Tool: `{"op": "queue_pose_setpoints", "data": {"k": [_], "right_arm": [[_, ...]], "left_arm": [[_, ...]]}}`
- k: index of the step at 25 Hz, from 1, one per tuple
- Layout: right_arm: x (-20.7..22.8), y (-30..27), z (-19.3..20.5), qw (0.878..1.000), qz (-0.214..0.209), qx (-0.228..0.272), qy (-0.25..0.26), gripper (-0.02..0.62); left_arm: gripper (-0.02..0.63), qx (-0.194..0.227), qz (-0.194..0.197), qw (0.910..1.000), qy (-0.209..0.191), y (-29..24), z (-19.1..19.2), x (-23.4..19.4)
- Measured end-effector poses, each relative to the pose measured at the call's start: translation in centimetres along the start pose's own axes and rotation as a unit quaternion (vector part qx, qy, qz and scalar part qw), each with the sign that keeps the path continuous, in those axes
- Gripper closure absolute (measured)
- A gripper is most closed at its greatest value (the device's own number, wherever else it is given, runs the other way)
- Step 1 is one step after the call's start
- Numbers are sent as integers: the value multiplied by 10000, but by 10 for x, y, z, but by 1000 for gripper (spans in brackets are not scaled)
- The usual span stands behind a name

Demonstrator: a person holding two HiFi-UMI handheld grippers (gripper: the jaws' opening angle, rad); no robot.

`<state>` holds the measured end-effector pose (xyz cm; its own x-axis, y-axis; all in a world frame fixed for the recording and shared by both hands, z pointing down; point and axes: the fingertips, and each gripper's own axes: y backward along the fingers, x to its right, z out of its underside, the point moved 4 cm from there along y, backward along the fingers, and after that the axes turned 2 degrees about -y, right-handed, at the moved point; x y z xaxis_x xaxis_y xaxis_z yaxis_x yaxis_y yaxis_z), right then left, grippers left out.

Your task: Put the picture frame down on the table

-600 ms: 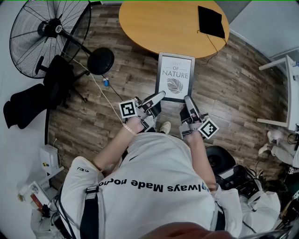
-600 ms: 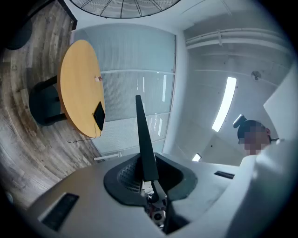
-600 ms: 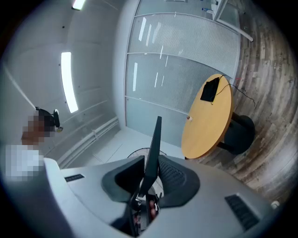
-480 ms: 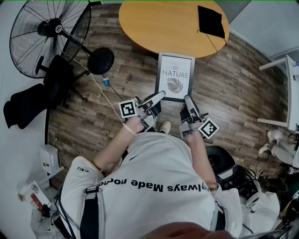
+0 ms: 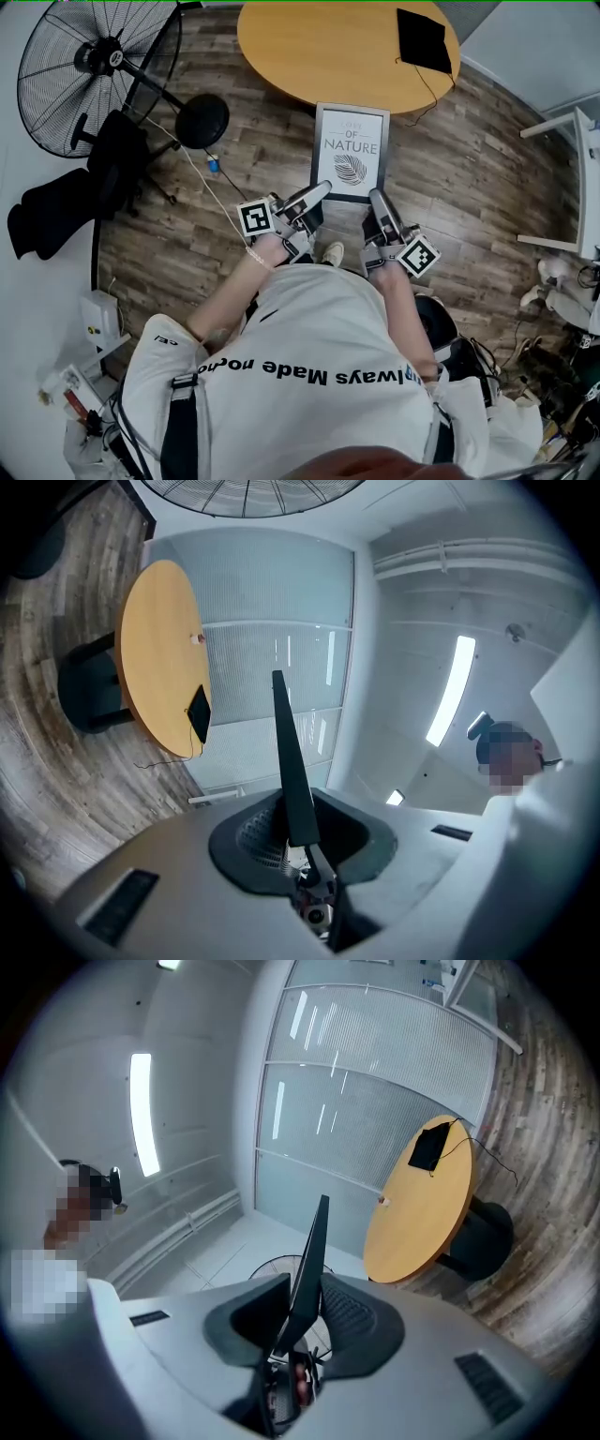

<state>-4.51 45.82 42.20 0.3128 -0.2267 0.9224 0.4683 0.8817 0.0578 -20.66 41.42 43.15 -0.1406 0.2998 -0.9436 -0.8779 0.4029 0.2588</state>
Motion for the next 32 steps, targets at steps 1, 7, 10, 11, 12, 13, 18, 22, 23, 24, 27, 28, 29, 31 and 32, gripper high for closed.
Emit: {"op": "queue_pose_setpoints", "data": {"k": [1,7,10,11,12,13,18,22,23,24,27,28,29,31,32], "right_arm": [[0,0,1,10000,-1,-3,2,497],[2,-1,1,10000,38,-15,-4,497],[3,0,2,9999,78,10,-81,497],[2,0,2,9999,79,16,-65,497],[2,0,2,10000,63,23,-32,497],[2,0,2,10000,41,35,-15,497],[3,1,3,9998,39,135,-121,497],[0,-3,6,9997,-13,199,-104,497],[1,-3,7,9997,4,205,-89,497],[2,-3,7,9998,23,207,-72,497],[2,-2,7,9997,33,217,-62,497],[2,-2,7,9997,29,226,-74,497],[2,-1,7,9997,31,237,-85,497],[3,0,8,9996,33,265,-103,497],[5,0,8,9995,34,281,-118,497]], "left_arm": [[541,-5,7,10000,-2,0,0,0],[541,-20,8,10000,7,-1,-1,-1],[541,-41,19,10000,-4,0,-1,0],[541,-46,26,10000,-10,0,-1,0],[541,-53,31,10000,-16,0,-1,1],[541,-64,35,10000,-25,0,-1,1],[541,-134,6,9999,-68,0,0,1],[540,-201,-8,9997,-99,3,-4,0],[541,-217,-14,9997,-103,4,-5,-1],[540,-232,-20,9997,-108,4,-5,-1],[541,-245,0,9996,-106,2,-5,-1],[540,-247,11,9996,-99,2,-5,-1],[541,-250,15,9996,-93,1,-4,-1],[541,-259,6,9996,-89,2,-4,-2],[541,-266,0,9996,-94,2,-4,-3]]}}
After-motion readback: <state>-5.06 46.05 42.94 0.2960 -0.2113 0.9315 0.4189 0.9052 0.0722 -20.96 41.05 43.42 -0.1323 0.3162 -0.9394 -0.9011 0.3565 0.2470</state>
